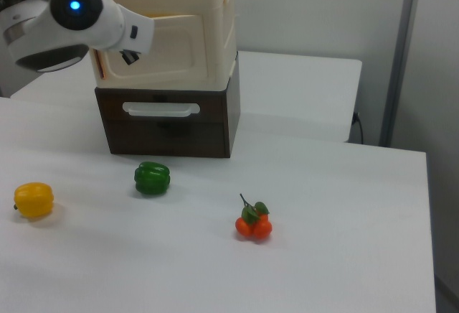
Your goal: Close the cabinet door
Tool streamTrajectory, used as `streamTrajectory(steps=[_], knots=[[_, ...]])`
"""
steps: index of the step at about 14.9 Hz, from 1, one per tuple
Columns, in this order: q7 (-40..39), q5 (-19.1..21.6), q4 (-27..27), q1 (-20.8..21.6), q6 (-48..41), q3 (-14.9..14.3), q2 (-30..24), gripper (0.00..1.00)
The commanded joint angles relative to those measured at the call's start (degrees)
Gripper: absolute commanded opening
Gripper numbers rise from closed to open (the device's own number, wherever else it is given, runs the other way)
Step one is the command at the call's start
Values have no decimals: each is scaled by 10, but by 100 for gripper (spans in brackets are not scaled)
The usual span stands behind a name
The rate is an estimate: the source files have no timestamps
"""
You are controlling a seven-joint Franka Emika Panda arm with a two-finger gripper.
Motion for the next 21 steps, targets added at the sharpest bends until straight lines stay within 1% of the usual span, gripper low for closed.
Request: streamTrajectory(steps=[1, 4, 7, 10, 13, 16, 19, 20, 21], knots=[[0, 22, 46, 11, 85, 21, 44, 0], [-1, 23, 74, 12, 111, 35, 70, 0], [-1, 23, 91, 25, 143, 36, 92, 0], [-2, 22, 95, 30, 155, 36, 99, 0], [-3, 19, 108, 44, 192, 36, 119, 0], [-5, 16, 105, 44, 192, 36, 120, 0], [-39, 0, 98, 42, 191, 36, 112, 0], [-42, -3, 80, 38, 185, 36, 96, 0], [-49, -10, 49, 33, 180, 36, 73, 0]])
